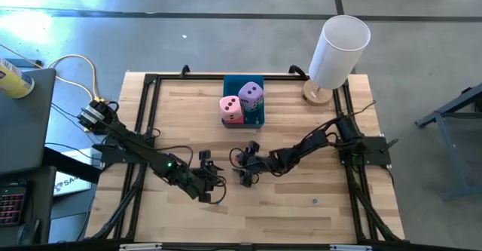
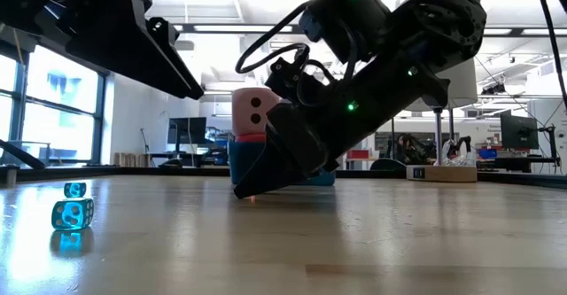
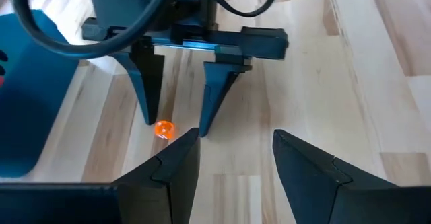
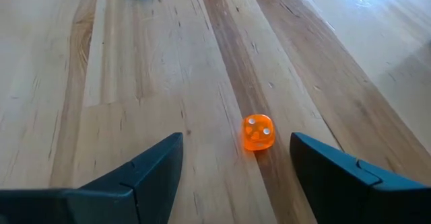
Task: Pick & Place Dice
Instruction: Put the orange die into the blue bin
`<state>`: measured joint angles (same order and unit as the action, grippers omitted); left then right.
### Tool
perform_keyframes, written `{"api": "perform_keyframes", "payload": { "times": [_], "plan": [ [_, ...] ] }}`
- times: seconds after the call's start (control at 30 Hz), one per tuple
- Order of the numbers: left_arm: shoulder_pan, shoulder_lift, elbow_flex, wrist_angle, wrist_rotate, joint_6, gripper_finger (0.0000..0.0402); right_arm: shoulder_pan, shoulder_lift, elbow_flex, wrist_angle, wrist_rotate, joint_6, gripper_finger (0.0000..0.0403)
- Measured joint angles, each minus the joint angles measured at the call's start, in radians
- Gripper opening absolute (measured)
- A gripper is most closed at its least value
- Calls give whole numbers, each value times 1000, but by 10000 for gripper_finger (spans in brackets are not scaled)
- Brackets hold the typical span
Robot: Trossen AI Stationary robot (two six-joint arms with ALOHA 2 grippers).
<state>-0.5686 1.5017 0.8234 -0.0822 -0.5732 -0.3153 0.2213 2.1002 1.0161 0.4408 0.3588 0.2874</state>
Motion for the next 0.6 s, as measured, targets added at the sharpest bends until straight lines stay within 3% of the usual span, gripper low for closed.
{"api": "perform_keyframes", "payload": {
  "times": [0.27, 0.6],
  "plan": [
    [-3, 0, 0, 0, 67, -8, 179, -22, 0, 0, 0, -46, -7, 243],
    [-4, 0, 0, 0, 89, -8, 179, -42, 0, 0, 0, -90, -24, 140]
  ]
}}
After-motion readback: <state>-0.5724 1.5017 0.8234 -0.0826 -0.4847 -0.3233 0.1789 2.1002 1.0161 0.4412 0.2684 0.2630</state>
